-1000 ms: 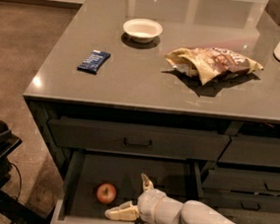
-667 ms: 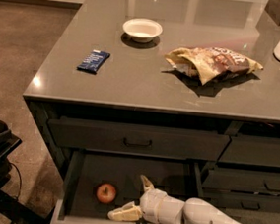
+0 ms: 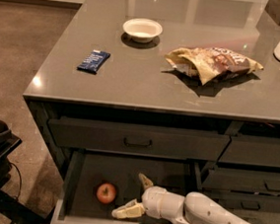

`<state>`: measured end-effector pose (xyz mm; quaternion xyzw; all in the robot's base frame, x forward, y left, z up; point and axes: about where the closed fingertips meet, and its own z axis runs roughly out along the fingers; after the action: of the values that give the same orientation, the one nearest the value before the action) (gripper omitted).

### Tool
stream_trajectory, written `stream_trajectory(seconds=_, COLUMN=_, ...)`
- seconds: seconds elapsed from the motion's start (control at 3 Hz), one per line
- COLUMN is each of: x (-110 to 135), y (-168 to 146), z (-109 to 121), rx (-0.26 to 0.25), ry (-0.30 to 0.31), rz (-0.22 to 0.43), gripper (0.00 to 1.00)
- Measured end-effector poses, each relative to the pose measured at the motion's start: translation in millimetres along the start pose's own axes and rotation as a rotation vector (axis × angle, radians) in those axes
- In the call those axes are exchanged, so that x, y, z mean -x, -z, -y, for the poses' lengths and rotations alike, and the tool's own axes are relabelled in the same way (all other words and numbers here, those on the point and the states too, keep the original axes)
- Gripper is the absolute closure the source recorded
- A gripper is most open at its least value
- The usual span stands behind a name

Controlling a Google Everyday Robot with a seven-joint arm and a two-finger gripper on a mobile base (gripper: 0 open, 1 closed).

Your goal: Pick apple from middle drawer and place on counter

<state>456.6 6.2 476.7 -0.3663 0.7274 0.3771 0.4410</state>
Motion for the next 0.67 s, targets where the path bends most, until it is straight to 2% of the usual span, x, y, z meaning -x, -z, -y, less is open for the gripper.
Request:
stream_trajectory(seconds=0.33, x=-14.3, y=-32.4, z=35.0, rx=-0.025, ry=0.055, rz=0.025, gripper=0.0)
stream_trajectory(seconds=0.67, x=-15.1, y=-33.8, z=37.2, rx=-0.027, ry=0.053, rz=0.029, gripper=0.0)
